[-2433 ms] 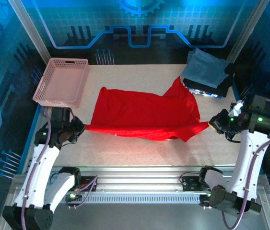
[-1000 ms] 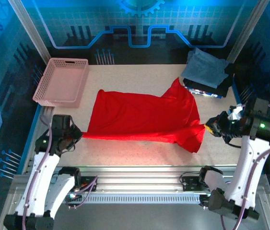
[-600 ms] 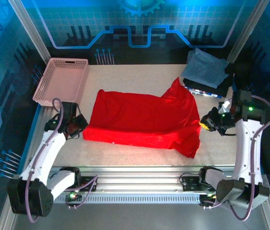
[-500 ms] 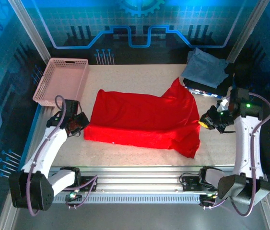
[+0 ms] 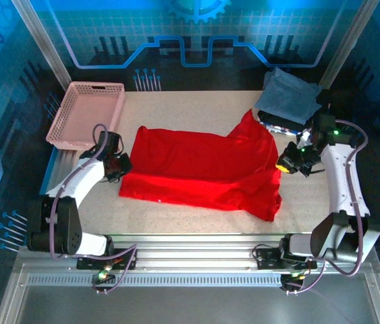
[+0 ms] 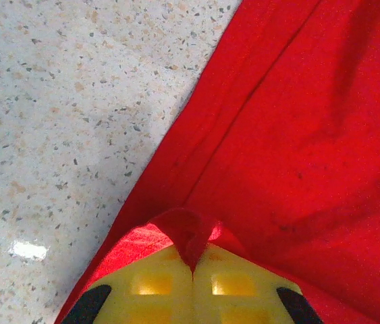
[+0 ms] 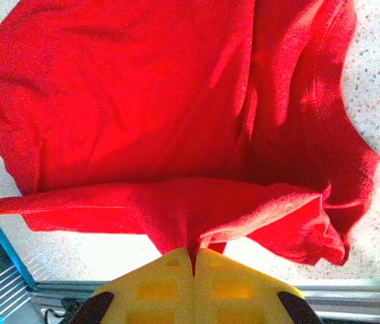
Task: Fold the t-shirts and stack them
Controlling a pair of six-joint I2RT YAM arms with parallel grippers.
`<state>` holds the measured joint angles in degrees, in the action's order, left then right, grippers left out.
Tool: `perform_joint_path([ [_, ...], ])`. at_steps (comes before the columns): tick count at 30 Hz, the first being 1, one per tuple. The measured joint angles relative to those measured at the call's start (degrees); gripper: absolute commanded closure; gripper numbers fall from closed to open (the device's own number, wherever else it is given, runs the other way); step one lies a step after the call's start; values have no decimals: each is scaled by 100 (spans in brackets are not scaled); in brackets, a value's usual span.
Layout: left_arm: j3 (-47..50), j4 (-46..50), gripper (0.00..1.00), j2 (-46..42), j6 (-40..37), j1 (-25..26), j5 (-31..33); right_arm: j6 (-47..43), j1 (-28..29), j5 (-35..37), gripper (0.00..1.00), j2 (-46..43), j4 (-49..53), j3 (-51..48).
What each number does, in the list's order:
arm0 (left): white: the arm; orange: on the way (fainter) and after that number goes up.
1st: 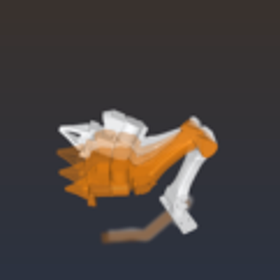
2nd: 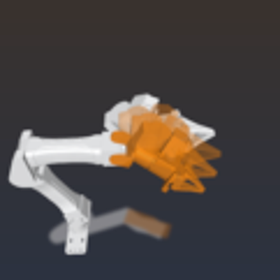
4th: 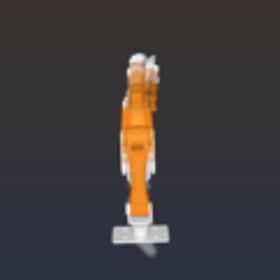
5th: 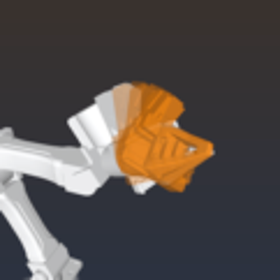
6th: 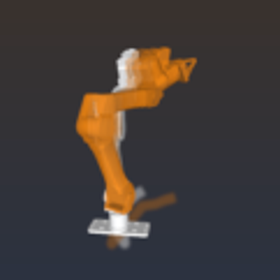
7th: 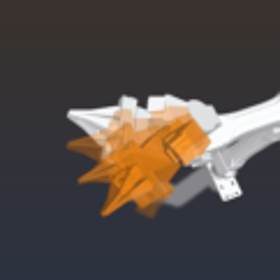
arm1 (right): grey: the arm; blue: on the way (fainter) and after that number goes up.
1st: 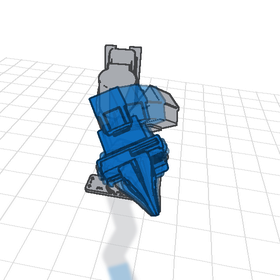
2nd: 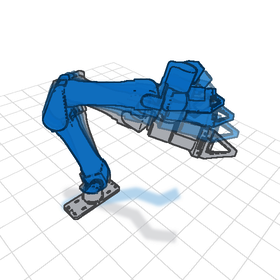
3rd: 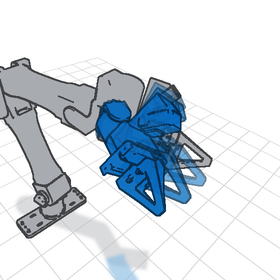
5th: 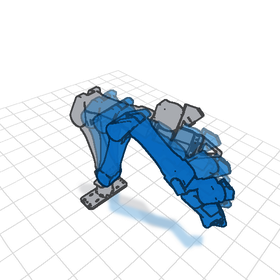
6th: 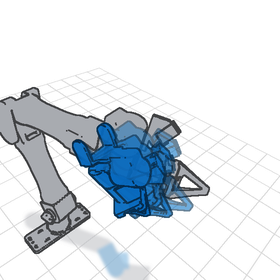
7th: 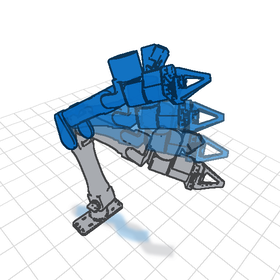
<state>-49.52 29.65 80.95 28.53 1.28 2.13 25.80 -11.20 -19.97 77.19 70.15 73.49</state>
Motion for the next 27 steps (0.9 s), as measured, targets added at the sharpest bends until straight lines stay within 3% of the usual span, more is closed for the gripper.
perform_joint_path([
  [2, -37, -28, 88, 203, -4, 0, 2, -2, 57, 17, 100, 227, -153, 0],
  [6, -149, -195, 53, 549, 50, 0, -46, -2, 227, 26, 96, 789, -479, 35],
  [8, -297, -212, 41, 699, 155, 4, -96, -4, 352, 24, 91, 1222, -634, 192],
  [12, -741, -96, 34, 671, 328, 90, -142, -98, 560, -20, 78, 2173, -1014, 800],
  [14, -785, -94, 33, 413, 483, 199, -236, -164, 612, -17, 58, 2472, -1257, 1069],
  [18, -382, -90, 32, -356, 885, 450, -562, -199, 634, -7, 39, 2402, -1600, 1252],
  [21, 118, -76, 34, -612, 1143, 560, -774, -149, 638, 52, 39, 1816, -1714, 946],
  [24, 568, -61, 35, -601, 1357, 577, -938, 109, 669, 168, 40, 634, -1504, 101],
  [27, 739, -125, 43, -566, 1513, 588, -1117, 533, 772, 269, 40, -715, -1145, -1093],
])
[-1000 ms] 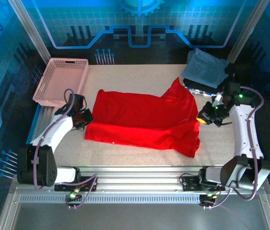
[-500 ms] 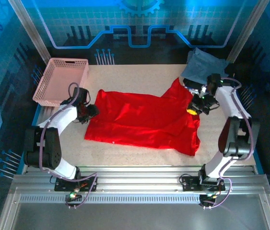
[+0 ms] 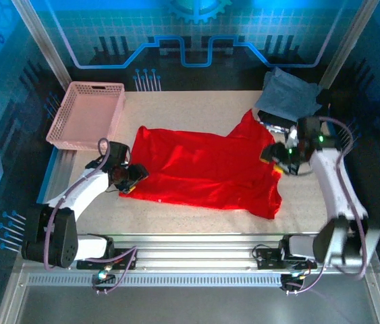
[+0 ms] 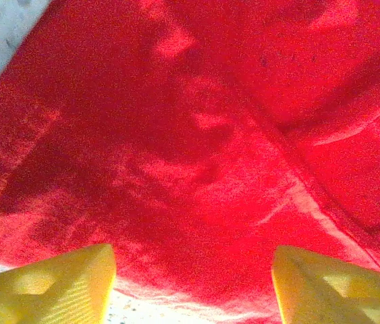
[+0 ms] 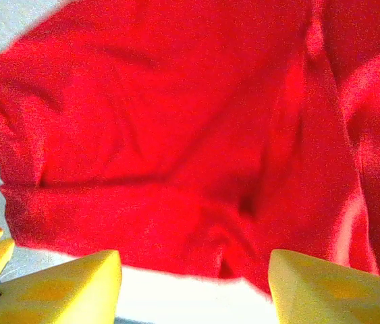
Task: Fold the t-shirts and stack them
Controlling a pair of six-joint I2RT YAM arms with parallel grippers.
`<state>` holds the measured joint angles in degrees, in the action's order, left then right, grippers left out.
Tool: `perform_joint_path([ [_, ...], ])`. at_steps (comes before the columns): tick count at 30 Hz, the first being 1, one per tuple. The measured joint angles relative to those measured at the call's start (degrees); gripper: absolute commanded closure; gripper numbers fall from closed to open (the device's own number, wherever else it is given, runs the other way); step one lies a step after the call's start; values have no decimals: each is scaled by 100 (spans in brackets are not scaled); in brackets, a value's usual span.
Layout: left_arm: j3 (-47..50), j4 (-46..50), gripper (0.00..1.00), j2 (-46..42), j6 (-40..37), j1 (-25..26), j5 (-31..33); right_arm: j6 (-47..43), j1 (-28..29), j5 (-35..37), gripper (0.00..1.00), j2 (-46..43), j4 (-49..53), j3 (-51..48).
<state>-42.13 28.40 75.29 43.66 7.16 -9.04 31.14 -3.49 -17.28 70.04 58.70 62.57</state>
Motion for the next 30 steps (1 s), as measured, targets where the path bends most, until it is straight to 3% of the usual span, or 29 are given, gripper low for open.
perform_joint_path([
  [4, -15, -275, 52, 407, 114, 44, -306, 553, 118, 107, 43, -973, 334, -1541],
  [9, -13, -424, 58, 1008, 149, 57, -417, 977, 160, 385, 45, -925, 382, -2396],
  [16, -11, -590, 63, 1220, 153, 7, -411, 1311, 240, 750, 56, -289, -306, -2728],
  [18, 0, -629, 64, 1244, 149, -70, -415, 1394, 271, 892, 66, 13, -538, -2734],
  [22, 39, -695, 65, 1248, 125, -247, -426, 1484, 358, 1268, 97, 761, -881, -2597],
  [23, 61, -721, 65, 1248, 103, -304, -452, 1471, 376, 1346, 100, 898, -817, -2474],
  [30, 98, -732, 65, 1239, -72, -439, -529, 1172, 420, 2107, 100, 791, -728, -1958],
])
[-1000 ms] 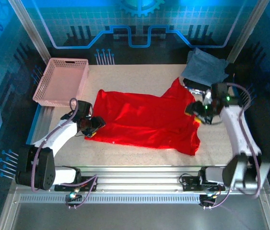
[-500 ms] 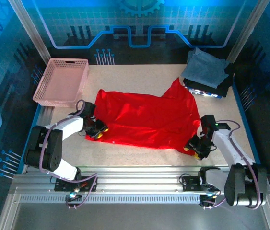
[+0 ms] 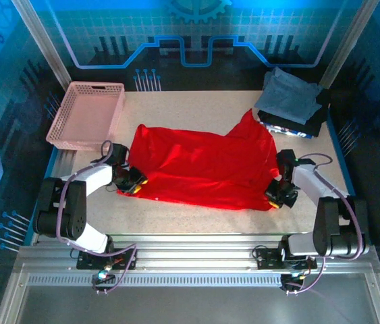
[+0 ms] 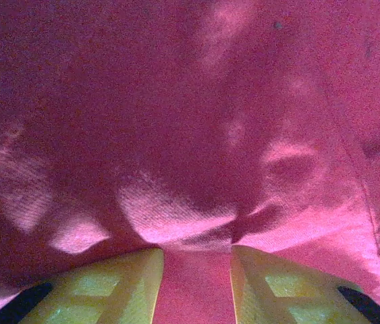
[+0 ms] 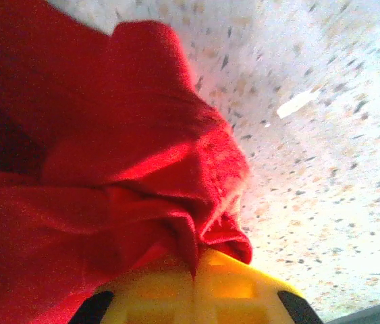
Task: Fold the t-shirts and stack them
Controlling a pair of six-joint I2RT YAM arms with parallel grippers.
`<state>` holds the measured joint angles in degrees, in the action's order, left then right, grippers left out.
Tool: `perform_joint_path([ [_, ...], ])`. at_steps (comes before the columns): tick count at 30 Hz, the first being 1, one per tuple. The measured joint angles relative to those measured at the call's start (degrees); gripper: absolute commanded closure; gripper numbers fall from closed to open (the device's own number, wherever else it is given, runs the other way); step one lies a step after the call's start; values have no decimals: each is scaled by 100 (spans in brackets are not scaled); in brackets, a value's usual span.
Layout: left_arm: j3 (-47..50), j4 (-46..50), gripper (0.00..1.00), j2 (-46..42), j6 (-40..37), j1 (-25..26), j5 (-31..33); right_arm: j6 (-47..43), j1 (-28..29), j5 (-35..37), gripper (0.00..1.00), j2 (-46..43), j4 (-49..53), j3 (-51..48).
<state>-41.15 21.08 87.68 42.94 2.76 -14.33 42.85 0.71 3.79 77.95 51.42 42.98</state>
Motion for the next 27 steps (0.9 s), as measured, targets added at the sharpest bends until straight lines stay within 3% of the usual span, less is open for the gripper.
perform_joint_path([
  [5, 28, -7, 64, -42, -109, 0, 9, -66, -2, 208, 99, -350, 227, -85],
  [9, 55, -66, 55, -72, -149, 0, -28, -46, -2, 219, 83, -249, 219, -181],
  [11, 59, -105, 48, -92, -179, 2, -81, 9, -2, 221, 65, -103, 144, -181],
  [13, 70, -122, 42, -166, -214, 28, -105, -11, 0, 232, 57, -81, 136, -181],
  [17, 74, 94, 35, -468, -131, 101, -103, 2, 116, 380, 50, -332, 426, 81],
  [21, -205, 450, 32, -772, 39, 367, -98, -28, 601, 407, 45, -651, 704, 901],
  [27, -938, 625, 28, -1239, 59, 577, -90, 195, 1351, -317, 45, -468, 260, 1405],
])
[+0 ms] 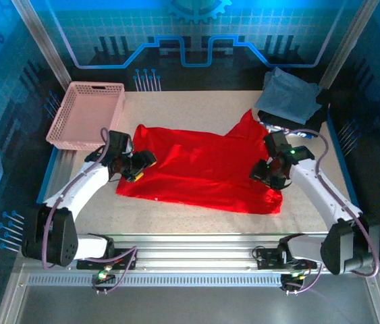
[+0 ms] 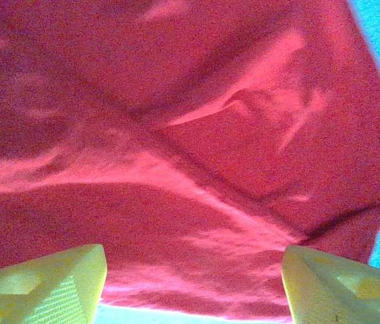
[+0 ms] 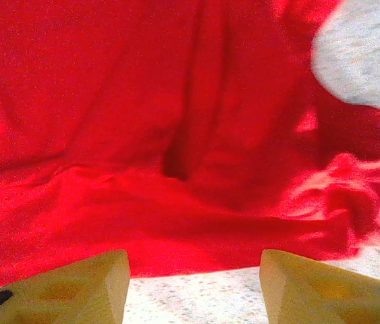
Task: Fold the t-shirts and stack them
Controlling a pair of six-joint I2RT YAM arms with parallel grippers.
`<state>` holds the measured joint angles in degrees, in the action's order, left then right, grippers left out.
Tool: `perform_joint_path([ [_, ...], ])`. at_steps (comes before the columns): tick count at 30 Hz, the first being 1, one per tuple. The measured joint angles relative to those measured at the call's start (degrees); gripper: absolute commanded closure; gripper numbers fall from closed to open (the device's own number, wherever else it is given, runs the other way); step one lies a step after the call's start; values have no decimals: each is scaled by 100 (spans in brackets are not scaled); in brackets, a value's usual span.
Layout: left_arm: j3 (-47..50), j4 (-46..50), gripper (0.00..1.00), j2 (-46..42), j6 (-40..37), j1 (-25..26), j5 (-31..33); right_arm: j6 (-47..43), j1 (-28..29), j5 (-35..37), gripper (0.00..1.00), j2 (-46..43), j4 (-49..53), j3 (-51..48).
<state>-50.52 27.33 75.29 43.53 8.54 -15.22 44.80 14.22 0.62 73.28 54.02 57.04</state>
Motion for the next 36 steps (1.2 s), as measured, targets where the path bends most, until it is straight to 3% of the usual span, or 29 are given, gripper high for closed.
perform_joint_path([
  [9, -374, 214, 20, -476, -710, 11, 223, 601, 122, -848, 45, 1134, -977, -247],
  [23, -387, 651, 20, -879, -1123, 2, 734, 708, 125, -848, 51, 1902, -997, 46],
  [28, -387, 811, 21, -944, -1222, -24, 892, 678, 114, -730, 84, 2288, -999, 474],
  [31, -387, 883, 21, -1008, -1224, -50, 942, 597, 111, -684, 97, 2417, -964, 708],
  [36, -378, 907, 21, -1108, -1244, -55, 953, 417, 116, -664, 100, 2614, -859, 1178],
])
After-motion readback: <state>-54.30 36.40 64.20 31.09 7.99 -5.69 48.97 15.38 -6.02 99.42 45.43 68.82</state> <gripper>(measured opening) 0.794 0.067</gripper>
